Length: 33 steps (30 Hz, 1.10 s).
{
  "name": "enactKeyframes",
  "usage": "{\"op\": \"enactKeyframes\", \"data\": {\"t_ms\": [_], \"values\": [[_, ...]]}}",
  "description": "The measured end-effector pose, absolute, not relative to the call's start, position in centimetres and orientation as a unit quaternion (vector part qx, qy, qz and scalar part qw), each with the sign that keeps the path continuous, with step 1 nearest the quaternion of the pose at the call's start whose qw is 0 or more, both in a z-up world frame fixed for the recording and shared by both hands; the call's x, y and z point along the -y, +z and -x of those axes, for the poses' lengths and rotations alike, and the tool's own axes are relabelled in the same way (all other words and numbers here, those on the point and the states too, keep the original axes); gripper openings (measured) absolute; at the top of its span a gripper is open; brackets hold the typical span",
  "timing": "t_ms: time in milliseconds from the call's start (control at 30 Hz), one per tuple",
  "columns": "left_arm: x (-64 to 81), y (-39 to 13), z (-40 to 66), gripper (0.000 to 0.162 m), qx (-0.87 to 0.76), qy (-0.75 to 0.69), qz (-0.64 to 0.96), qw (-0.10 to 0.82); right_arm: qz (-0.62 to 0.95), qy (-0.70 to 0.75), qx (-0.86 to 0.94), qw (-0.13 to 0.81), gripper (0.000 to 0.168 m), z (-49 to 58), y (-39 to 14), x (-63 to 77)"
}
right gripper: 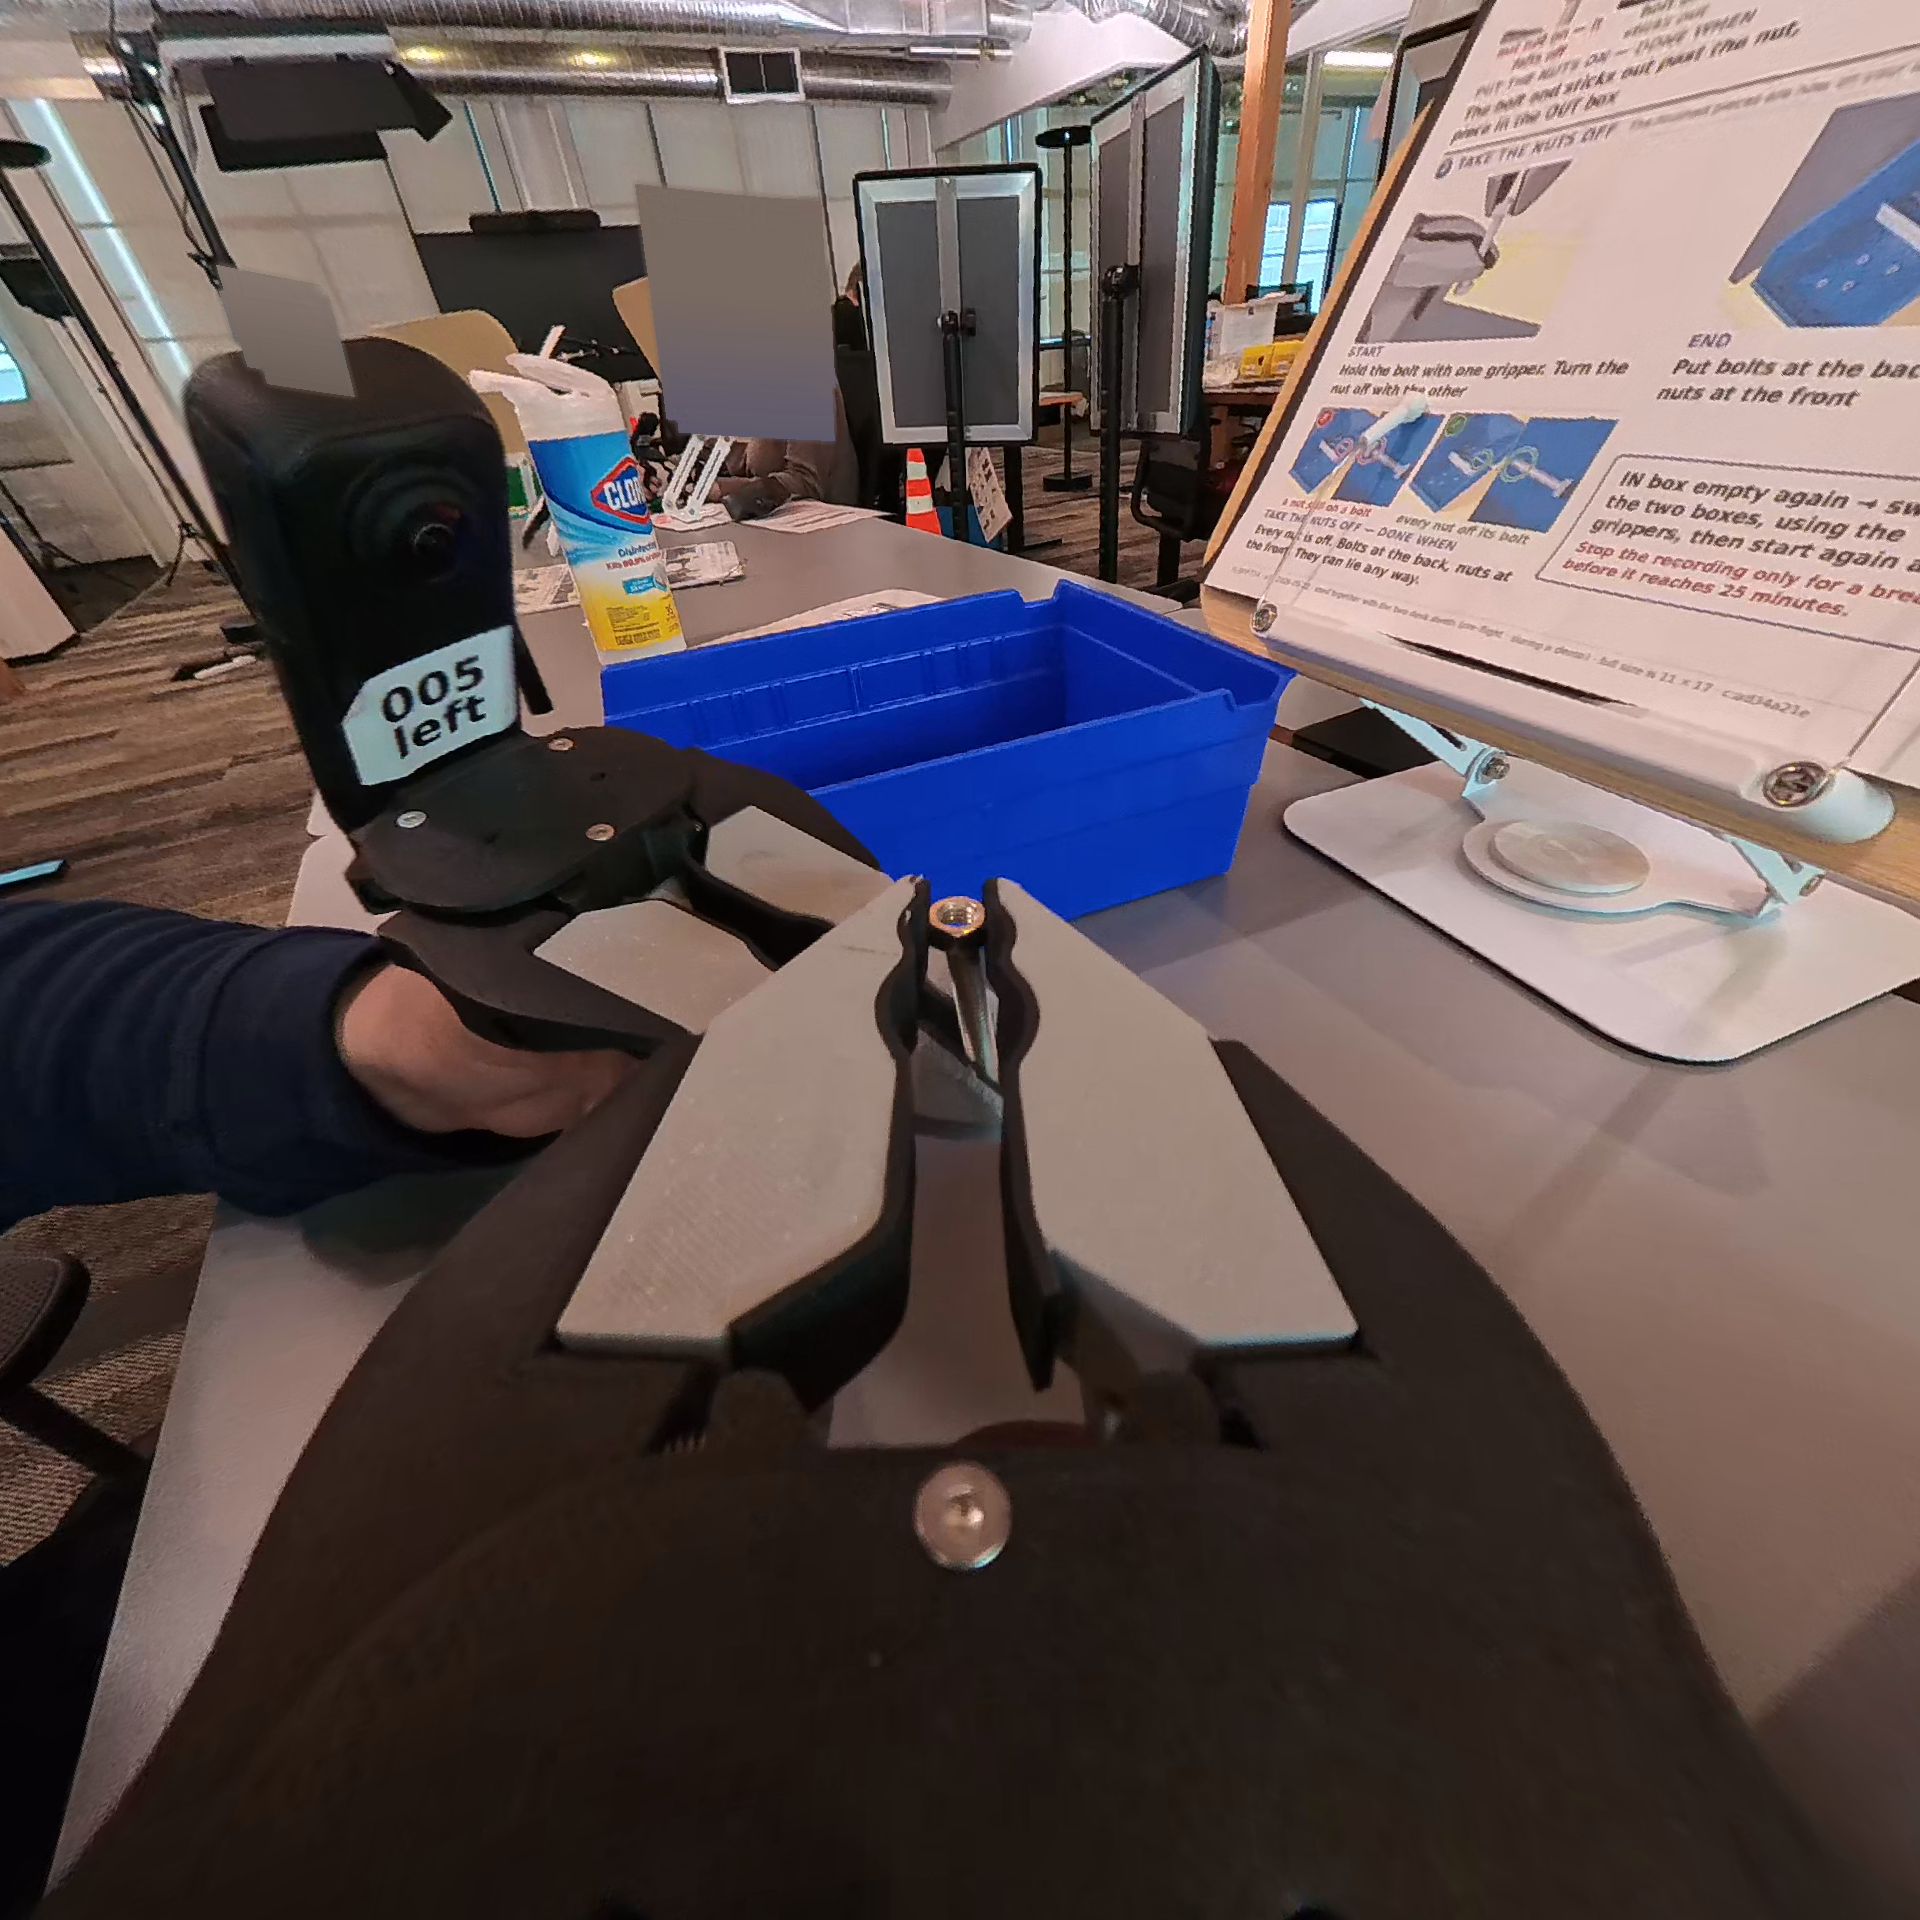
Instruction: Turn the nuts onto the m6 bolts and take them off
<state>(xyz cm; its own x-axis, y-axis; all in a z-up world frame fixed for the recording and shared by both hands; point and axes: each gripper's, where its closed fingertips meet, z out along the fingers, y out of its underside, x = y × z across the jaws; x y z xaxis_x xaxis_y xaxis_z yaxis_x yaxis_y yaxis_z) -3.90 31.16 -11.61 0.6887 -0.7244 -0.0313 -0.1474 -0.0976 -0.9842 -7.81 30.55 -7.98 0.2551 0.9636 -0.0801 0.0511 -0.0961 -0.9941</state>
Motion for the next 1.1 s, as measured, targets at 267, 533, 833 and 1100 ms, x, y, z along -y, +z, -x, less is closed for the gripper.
{"op": "enactKeyframes", "data": {"t_ms": [267, 533, 833, 1100], "values": [[-31.6, -12.1, 4.3, 0.002, -0.303, -0.242, 0.708, 0.59, 0.581, 0.447, 0.407, 0.545, 0.006, 6.9, -6.3, -30.8], [-31.9, -12.2, 4.5, 0.002, -0.298, -0.237, 0.711, 0.591, 0.577, 0.447, 0.411, 0.546, 0.006, 7.0, -5.8, -30.3], [-32.0, -13.0, 4.4, 0.002, -0.305, -0.228, 0.717, 0.584, 0.515, 0.429, 0.371, 0.642, 0.006, 0.5, 2.2, -28.9], [-31.8, -13.0, 4.0, 0.002, -0.309, -0.235, 0.715, 0.581, 0.709, 0.227, 0.329, 0.581, 0.006, -14.7, -5.5, -36.0]]}}
